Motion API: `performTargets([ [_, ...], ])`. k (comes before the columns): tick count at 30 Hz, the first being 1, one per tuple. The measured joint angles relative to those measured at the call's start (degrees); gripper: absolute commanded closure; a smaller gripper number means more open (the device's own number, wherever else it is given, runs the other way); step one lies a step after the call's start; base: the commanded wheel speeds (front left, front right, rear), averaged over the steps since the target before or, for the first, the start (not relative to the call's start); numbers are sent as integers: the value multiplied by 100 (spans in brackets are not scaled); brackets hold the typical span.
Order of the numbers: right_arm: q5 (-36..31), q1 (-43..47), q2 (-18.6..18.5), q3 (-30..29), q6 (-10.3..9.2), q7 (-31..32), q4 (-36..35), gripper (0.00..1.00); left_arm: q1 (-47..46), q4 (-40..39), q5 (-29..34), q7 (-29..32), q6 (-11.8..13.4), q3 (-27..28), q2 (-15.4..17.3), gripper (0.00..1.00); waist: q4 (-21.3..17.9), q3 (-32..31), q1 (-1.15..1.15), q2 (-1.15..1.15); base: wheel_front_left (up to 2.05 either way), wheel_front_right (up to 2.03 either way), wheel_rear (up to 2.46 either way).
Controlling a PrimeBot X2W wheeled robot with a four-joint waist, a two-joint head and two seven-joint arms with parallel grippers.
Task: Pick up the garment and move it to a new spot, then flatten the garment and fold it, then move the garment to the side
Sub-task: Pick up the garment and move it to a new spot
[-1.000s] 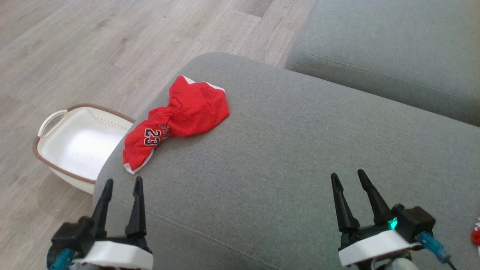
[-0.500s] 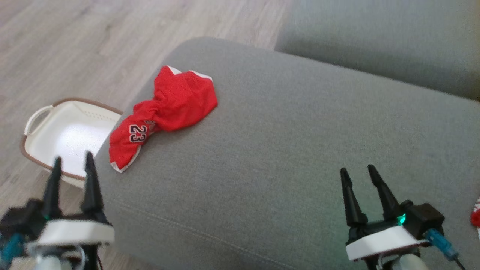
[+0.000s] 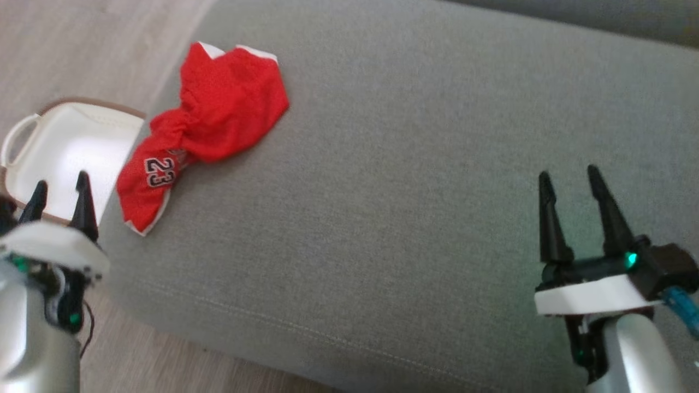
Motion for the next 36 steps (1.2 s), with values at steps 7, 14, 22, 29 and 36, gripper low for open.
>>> performTargets([
  [7, -132, -225, -2, -126, 0, 213, -520, 0, -1168, 1131, -619, 652, -44, -1127, 486, 0, -181, 605, 0, 0, 0, 0, 0],
  [14, -133, -240, -5, -15, 0, 256, -676, 0, -1675, 2059, -1401, 1226, -44, -2009, 791, 0, -399, 1023, 0, 0, 0, 0, 0],
  [22, -144, -294, -7, 10, 0, 280, -725, 0, -2143, 2677, -1878, 1220, -44, -2514, 972, 31, -610, 1234, -1, 0, 0, 0, 0],
  [29, -96, -342, -7, 20, 0, 245, -612, 0, -2164, 2627, -2096, 319, -44, -2906, 1126, 100, -692, 1031, -1, 0, 0, 0, 0],
  [36, 144, -322, -5, 133, 0, 111, -325, 0, -2380, 2145, -1856, -630, -43, -3064, 1379, 100, -748, 553, -2, 0, 0, 0, 0],
])
